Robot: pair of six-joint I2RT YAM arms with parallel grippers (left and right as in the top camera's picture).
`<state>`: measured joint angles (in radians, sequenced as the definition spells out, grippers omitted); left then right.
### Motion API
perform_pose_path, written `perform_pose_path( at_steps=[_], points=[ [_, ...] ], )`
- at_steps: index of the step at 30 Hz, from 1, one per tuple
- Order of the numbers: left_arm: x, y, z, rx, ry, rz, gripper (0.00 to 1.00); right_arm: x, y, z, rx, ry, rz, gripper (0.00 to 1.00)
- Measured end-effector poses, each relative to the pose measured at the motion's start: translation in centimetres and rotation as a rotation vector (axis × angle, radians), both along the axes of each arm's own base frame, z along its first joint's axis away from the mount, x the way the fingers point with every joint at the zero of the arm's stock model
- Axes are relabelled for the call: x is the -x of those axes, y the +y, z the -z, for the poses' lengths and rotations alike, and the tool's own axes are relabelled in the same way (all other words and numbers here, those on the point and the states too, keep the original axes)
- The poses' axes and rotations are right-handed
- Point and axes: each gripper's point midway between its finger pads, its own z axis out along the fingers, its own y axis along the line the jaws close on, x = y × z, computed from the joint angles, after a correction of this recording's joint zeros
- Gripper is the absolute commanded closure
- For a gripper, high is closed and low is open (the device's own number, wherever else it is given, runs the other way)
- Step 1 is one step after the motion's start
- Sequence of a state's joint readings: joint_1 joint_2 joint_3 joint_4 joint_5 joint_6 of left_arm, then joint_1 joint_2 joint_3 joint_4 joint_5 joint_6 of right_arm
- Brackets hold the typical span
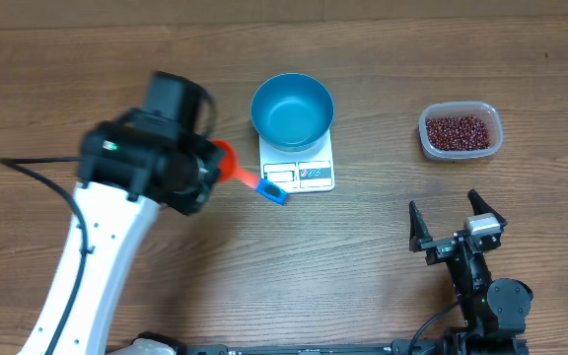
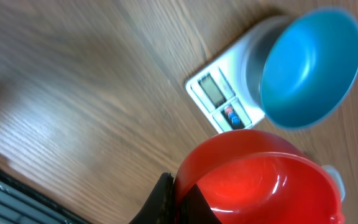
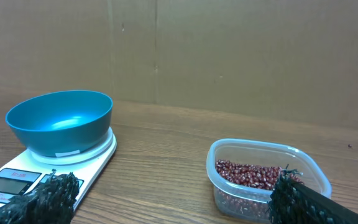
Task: Scoop item into bowl and weigh 150g on scale
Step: 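Lift the red scoop with the left gripper toward the center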
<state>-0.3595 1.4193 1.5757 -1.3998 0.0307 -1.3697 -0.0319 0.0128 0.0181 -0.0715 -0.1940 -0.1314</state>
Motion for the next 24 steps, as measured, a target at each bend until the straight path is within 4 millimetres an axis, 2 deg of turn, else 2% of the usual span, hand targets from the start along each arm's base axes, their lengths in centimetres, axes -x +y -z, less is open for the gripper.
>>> perform_pose_path(
  at_steps=[4,13,19,24],
  points=[
    [1.2,-2.6,0.0,-0.009,-0.003,-0.016,0.96,0.0,0.0,0.0,0.0,0.0,0.0,0.0],
    [3.4,-6.3,-0.1,-0.021,-0.032,-0.052,0.96,0.0,0.0,0.0,0.0,0.0,0.0,0.0],
    [4.2,-7.5,-0.3,-0.038,-0.066,-0.06,0.96,0.0,0.0,0.0,0.0,-0.001,0.0,0.0],
    [4.1,-7.3,-0.4,-0.045,-0.08,-0.086,0.96,0.0,0.2,-0.3,-0.005,-0.011,-0.011,0.0]
  ],
)
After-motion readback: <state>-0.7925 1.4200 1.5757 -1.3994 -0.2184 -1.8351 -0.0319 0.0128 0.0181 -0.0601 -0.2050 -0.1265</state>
